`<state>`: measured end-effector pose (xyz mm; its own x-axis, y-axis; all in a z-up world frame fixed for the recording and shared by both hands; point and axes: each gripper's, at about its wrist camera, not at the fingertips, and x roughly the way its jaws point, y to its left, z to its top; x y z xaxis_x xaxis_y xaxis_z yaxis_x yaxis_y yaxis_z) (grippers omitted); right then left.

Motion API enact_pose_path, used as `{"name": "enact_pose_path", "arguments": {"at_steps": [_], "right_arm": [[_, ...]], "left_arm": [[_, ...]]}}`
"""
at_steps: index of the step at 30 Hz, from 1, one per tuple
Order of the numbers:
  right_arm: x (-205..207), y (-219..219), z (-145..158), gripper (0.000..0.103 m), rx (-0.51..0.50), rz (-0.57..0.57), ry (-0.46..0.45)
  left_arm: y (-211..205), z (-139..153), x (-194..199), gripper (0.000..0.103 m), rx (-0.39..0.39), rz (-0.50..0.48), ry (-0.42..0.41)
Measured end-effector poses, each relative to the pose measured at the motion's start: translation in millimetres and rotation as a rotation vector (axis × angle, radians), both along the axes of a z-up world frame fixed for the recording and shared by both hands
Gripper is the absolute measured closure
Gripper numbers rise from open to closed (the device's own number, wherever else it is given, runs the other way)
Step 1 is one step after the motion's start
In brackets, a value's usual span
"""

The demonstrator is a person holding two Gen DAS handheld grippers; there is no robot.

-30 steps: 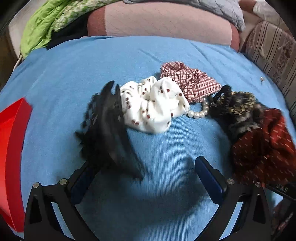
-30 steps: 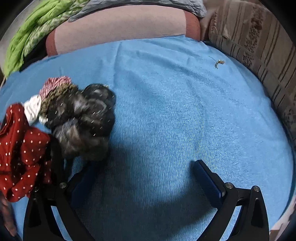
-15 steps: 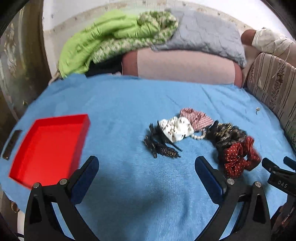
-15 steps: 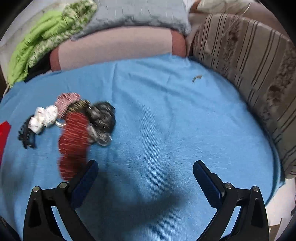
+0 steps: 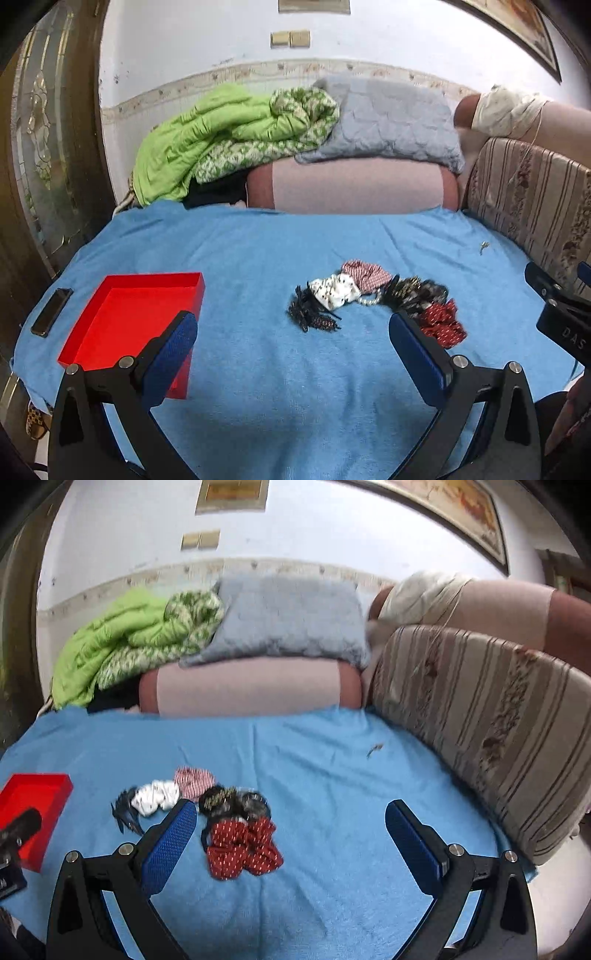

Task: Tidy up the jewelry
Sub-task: 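Move both tools back and then toward the accessory pile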

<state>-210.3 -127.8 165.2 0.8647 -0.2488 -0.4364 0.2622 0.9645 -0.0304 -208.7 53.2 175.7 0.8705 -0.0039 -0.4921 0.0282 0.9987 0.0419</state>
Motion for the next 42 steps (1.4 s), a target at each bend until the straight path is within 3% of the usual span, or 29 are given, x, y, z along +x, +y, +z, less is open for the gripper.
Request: {"name": "enact_pose_path", "arguments": {"at_steps": [7, 10, 11, 15, 27, 34, 42], "right_arm": [[-42.4, 6.4, 22.2, 0.0, -0.032, -0.046, -0.17], [-49.7, 4.3, 21.0, 0.0, 0.003, -0.035, -0.214], [-42.8, 4.5, 13.4, 0.0, 0.037, -0.003, -0.144], [-35.9, 11.9, 2.9, 0.0, 0.02, 0.016, -0.047], [-59.8, 22.2, 3.5, 0.0, 0.001, 0.033, -0.072], [-49.6, 31.9, -3.3, 0.0, 0.009, 0.079, -0.052], [-32.4, 43.7, -19.4, 0.0, 0.009, 0.12, -0.002]], "left_arm": [[9.0, 27.4, -34.5, 0.0, 0.016, 0.033, -0.139], [11.7, 35.8, -45.0, 0.0, 0.01, 0.033, -0.175], [11.9, 37.4, -47.6, 0.0, 0.012, 0.034, -0.181], [13.5, 39.4, -57.9, 0.0, 0.014, 0.031, -0.182], [12.9, 33.5, -69.6, 0.0, 0.022, 0.043, -0.133], [17.6, 26.0, -63.2, 0.0, 0.047, 0.073, -0.093], [26.4, 16.0, -41.6, 0.0, 0.023, 0.088, -0.032]]}}
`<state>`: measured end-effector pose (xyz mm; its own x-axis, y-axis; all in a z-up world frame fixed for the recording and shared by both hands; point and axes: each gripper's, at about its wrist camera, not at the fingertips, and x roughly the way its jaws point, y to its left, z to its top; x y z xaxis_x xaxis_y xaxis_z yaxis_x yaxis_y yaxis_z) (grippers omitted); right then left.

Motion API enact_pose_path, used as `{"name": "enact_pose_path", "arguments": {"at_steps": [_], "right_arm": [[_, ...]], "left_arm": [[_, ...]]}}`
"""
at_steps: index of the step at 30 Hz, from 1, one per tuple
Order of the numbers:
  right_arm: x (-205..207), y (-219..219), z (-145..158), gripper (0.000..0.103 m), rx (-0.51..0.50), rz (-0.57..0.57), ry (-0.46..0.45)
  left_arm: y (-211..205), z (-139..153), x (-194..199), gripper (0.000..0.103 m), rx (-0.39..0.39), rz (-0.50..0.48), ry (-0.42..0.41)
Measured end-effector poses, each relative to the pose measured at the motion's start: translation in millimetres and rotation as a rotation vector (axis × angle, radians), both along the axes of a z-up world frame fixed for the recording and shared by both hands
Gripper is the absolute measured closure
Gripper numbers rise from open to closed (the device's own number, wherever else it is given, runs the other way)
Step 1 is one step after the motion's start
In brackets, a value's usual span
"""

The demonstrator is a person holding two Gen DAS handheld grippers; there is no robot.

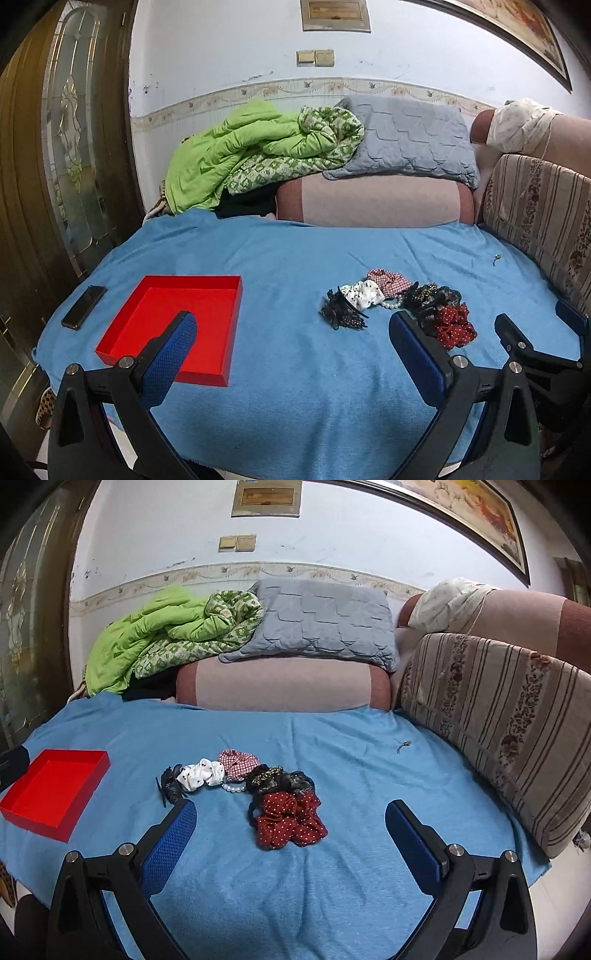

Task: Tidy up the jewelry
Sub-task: 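Move both tools back and then toward the accessory pile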

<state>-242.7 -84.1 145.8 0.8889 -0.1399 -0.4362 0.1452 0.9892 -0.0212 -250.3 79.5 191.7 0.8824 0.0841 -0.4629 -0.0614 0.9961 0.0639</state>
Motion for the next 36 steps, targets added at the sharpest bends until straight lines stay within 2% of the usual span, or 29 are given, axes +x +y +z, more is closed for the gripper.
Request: {"name": "enact_pose_path", "arguments": {"at_steps": [14, 24, 31, 36], "right_arm": [[26.5, -8.9, -20.2, 0.0, 0.019, -0.011, 0.09], [53.7, -20.9, -34.2, 0.0, 0.044, -0.006, 0.154], [64.1, -25.0, -45.4, 0.0, 0.049, 0.002, 0.2], [72.7, -29.7, -51.5, 0.0, 0.072, 0.011, 0.228]], "left_arm": [[-1.0, -22.0, 39.9, 0.0, -0.005, -0.021, 0.088], [-6.9, -35.7, 62.5, 0.0, 0.031, -0.017, 0.131], [-10.1, -46.2, 80.7, 0.0, -0.014, -0.054, 0.179], [-14.0, -53.7, 89.5, 0.0, 0.002, -0.061, 0.201]]}}
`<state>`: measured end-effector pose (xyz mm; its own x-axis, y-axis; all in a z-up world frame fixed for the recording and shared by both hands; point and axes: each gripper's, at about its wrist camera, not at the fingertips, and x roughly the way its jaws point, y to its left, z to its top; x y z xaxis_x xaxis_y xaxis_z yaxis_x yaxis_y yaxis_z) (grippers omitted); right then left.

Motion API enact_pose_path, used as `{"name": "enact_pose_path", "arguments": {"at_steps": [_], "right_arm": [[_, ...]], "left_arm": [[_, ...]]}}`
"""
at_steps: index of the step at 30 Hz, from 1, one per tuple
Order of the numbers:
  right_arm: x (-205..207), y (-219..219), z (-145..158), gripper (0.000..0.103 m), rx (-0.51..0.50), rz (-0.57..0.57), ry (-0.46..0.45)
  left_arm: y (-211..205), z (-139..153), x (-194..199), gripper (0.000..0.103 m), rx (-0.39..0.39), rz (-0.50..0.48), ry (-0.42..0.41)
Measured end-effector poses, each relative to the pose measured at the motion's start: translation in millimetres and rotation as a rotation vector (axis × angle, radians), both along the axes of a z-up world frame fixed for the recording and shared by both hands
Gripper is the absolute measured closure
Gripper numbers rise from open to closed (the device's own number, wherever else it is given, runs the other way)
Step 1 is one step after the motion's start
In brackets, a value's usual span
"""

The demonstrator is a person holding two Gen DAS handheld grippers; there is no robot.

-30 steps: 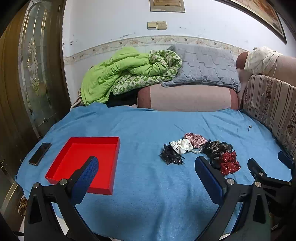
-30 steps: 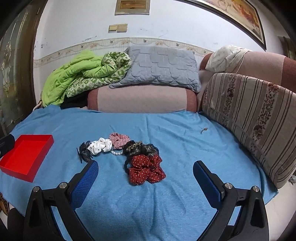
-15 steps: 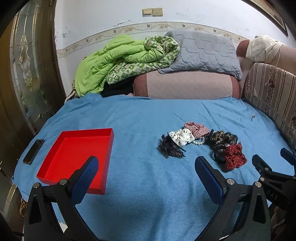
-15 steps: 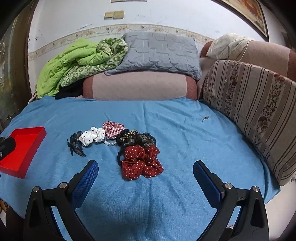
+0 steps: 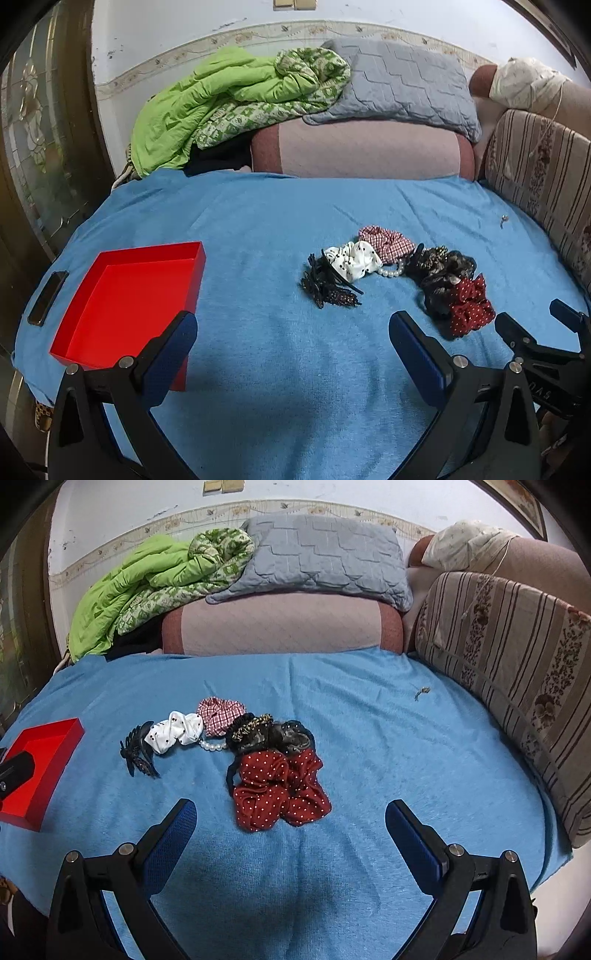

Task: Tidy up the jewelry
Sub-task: 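Move both tools back and then toward the accessory pile, then grasp the black claw clip with the left tool while the right grasps the red polka-dot scrunchie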

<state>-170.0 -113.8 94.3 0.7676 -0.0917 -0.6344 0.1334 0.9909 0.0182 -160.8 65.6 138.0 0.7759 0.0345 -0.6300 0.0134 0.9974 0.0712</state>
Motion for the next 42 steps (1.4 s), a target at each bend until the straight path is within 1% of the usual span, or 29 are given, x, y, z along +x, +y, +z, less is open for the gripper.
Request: {"name": "enact_pose_path", "arguments": {"at_steps": [4, 9, 15, 30, 35, 39, 42], "right_arm": [[5.2, -4.1, -4.2, 0.0, 0.014, -0.005, 0.018], [11.8, -11.9, -8.4, 0.0, 0.023, -0.017, 0.041], [26.5, -17.8, -17.9, 0.0, 0.041, -0.007, 0.082], [47.5, -22.2, -35.5, 0.001, 0.069, 0.001, 0.11], [49.0, -29.0, -40.1, 0.001, 0.117, 0.013, 0.101], [51.0, -31.6, -44.4, 0.001, 0.129, 0.018, 0.104], [53.2, -32.5, -47.6, 0.003, 0.129, 0.017, 0.11]], "left_arm": [[-0.6, -6.2, 10.5, 0.0, -0.01, -0.004, 0.03], [-6.7, -15.2, 23.3, 0.0, 0.014, -0.018, 0.047], [-9.8, -26.4, 42.1, 0.0, -0.002, -0.028, 0.082], [-12.9, -54.9, 90.8, 0.0, -0.015, -0.035, 0.152], [-9.9, -59.4, 108.7, 0.0, -0.022, -0.039, 0.149], [-6.7, -63.2, 123.2, 0.0, -0.037, -0.053, 0.151], [-0.8, -64.7, 135.2, 0.0, -0.037, -0.046, 0.142]]}}
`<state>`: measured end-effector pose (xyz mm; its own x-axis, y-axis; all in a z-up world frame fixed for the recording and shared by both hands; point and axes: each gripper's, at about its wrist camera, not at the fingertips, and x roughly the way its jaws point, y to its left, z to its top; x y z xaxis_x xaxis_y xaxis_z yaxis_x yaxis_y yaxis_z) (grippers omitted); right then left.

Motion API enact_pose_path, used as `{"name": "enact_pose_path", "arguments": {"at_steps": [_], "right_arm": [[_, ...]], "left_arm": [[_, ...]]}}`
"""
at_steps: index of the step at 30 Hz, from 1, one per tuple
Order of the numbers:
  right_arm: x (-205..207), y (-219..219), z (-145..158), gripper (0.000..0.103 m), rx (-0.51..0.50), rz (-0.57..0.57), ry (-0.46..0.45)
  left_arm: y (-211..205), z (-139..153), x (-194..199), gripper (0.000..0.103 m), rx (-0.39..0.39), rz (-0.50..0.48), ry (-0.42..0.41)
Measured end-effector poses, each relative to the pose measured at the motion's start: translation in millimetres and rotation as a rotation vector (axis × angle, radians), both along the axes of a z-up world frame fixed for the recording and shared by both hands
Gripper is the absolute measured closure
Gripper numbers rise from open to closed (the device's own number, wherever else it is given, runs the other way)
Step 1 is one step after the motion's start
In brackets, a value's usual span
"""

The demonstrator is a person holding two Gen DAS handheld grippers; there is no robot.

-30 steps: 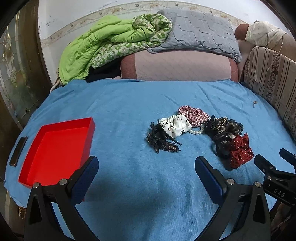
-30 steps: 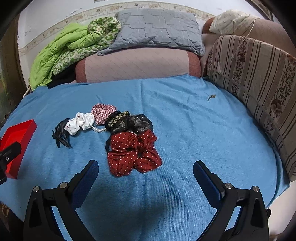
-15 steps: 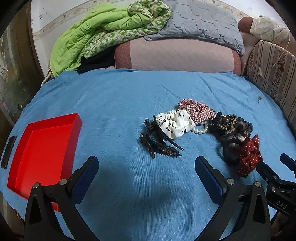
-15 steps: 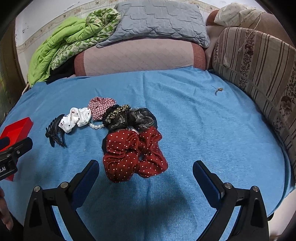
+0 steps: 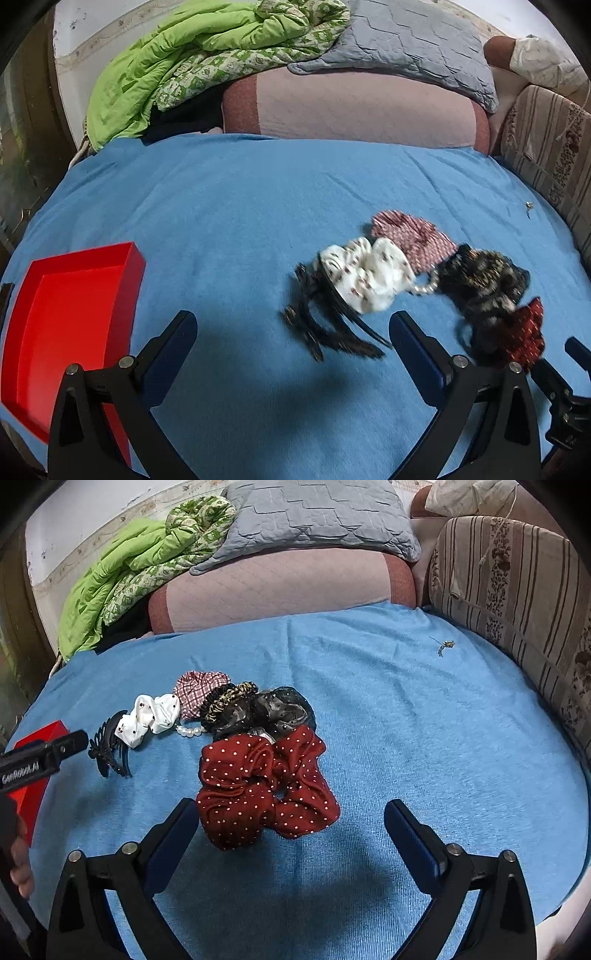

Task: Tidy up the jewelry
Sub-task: 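Grasp the black claw clip with the left tool while the right grasps the red polka-dot scrunchie, then carry both items over the red tray and open both tools to drop them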

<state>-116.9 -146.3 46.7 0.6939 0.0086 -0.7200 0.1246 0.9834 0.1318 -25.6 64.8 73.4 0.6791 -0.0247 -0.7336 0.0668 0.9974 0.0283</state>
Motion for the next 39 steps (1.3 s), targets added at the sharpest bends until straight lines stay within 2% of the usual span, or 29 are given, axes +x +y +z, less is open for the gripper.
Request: {"name": "enact_pose_path", "arguments": {"at_steps": [3, 6, 10, 13, 14, 15, 17, 18, 20, 21, 22, 24, 27, 30, 39], "right_arm": [[2.0, -2.9, -4.0, 0.006, 0.01, -0.002, 0.01], [4.6, -4.4, -7.7, 0.008, 0.024, 0.001, 0.019], [7.9, -4.7, -12.0, 0.009, 0.037, 0.008, 0.027], [11.6, -5.5, -13.9, 0.009, 0.04, 0.007, 0.028], [12.7, -5.7, -14.9, 0.009, 0.043, 0.006, 0.029], [14.3, -5.9, -15.9, 0.01, 0.044, 0.005, 0.031], [16.8, -5.9, -17.9, 0.013, 0.048, 0.007, 0.036], [18.0, -5.9, -18.8, 0.015, 0.052, 0.007, 0.037], [19.9, -5.9, -21.2, 0.021, 0.061, 0.009, 0.044], [20.9, -6.0, -22.7, 0.029, 0.067, 0.01, 0.049], [21.6, -6.5, -24.1, 0.046, 0.079, 0.014, 0.053], [22.7, -8.7, -28.3, 0.07, 0.121, 0.027, 0.068], [20.6, -10.5, -28.4, 0.083, 0.152, 0.029, 0.07], [18.3, -8.6, -24.3, 0.087, 0.16, 0.04, 0.066], [-4.5, -4.3, -2.9, 0.088, 0.162, 0.047, 0.04]], "left_arm": [[3.4, -2.8, 14.3, 0.0, -0.006, -0.006, 0.004], [5.0, -12.1, 30.6, 0.0, -0.02, -0.021, 0.049], [5.3, -23.5, 35.0, 0.0, -0.083, -0.049, 0.092], [0.5, -29.0, 34.0, 0.003, -0.095, -0.073, 0.098], [-1.0, -30.3, 33.9, 0.013, -0.102, -0.08, 0.102], [-2.1, -32.0, 34.9, 0.028, -0.11, -0.088, 0.114], [-3.5, -36.8, 37.4, 0.045, -0.144, -0.107, 0.152], [-3.7, -37.9, 37.6, 0.051, -0.172, -0.116, 0.16], [-3.8, -36.7, 36.3, 0.056, -0.175, -0.107, 0.151], [-4.0, -35.8, 35.1, 0.062, -0.175, -0.105, 0.147], [-3.0, -34.7, 33.8, 0.064, -0.177, -0.1, 0.145], [0.6, -31.1, 31.2, 0.069, -0.193, -0.095, 0.146], [6.7, -24.7, 23.8, 0.071, -0.213, -0.091, 0.141], [12.5, -17.6, 15.0, 0.072, -0.228, -0.082, 0.131], [31.9, 8.1, -20.7, 0.072, -0.244, -0.055, 0.078]]}}
